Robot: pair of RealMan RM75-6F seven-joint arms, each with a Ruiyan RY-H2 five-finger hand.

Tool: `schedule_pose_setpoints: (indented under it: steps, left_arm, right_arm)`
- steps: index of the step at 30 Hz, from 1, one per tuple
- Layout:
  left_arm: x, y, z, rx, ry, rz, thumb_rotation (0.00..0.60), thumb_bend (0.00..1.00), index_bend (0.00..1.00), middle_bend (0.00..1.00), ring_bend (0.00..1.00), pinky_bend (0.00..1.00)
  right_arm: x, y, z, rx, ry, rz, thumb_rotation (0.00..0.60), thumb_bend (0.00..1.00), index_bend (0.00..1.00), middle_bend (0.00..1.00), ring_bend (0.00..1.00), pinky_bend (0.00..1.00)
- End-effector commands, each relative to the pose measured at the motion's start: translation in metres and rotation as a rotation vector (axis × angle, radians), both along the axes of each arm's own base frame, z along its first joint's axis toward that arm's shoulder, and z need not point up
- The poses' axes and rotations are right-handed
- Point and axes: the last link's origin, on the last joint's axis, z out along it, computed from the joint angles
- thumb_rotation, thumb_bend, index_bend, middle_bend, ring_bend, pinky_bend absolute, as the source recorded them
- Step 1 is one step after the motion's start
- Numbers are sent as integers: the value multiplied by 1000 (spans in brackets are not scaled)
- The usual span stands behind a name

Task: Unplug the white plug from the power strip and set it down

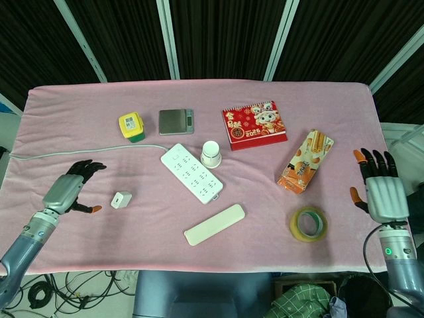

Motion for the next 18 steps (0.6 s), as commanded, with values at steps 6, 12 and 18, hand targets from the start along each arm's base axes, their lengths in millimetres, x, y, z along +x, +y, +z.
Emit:
schedule_pose_setpoints:
  steps: [6, 12, 18]
  left_arm:
    - [-10, -91, 54, 258, 95, 97, 600, 72, 168, 118, 0, 0]
    - [-13, -140, 66, 304, 148, 181, 600, 73, 176, 119, 0, 0]
    - [-16, -163, 73, 317, 179, 181, 600, 73, 192, 120, 0, 0]
  right_arm:
    - [-23, 70, 3, -11, -31, -37, 600, 301, 77, 58, 50, 30]
    - [-22, 109, -17, 5, -11, -12, 600, 300, 76, 58, 50, 30]
    - [-13, 118, -25, 9, -14, 29, 600, 301, 75, 58, 50, 29]
